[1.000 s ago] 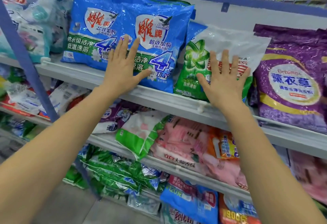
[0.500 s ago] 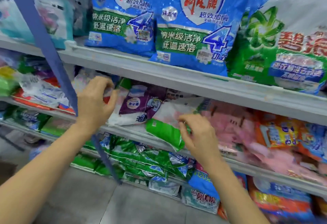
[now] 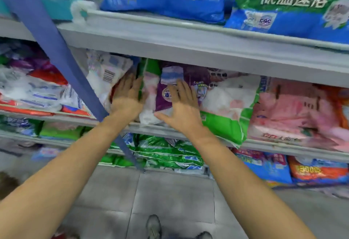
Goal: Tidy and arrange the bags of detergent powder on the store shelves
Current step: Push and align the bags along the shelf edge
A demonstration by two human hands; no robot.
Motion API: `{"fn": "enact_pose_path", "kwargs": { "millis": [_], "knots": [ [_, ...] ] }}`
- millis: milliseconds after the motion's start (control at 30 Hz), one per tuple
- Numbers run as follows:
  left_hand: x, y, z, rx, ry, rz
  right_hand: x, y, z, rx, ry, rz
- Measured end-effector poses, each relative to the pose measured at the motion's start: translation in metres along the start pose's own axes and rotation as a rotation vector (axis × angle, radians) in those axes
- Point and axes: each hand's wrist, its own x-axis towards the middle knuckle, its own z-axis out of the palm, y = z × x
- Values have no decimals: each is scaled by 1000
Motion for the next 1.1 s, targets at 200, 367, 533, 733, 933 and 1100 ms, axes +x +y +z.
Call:
{"fn": "enact_pose_path", "kwargs": {
  "millis": [200, 367, 533, 733, 933, 1100],
  "knots": [
    [-1, -4, 18, 103, 103, 46, 4, 7, 20, -142, 128, -5],
    [-2, -11, 25, 117, 228, 103, 13, 11, 17, 29, 336, 60],
    [-2, -9, 21, 46, 155, 86, 21, 4, -29, 572, 272, 360],
    [-12, 24, -8, -600, 184, -1, 3, 1, -89, 1134, 404, 606],
    [-61, 90, -2, -1499, -456, -577, -39, 7, -120, 1578, 331, 661],
    [-70, 133, -8, -2082, -690, -904, -82, 10, -134, 1779, 210, 730]
  ]
}}
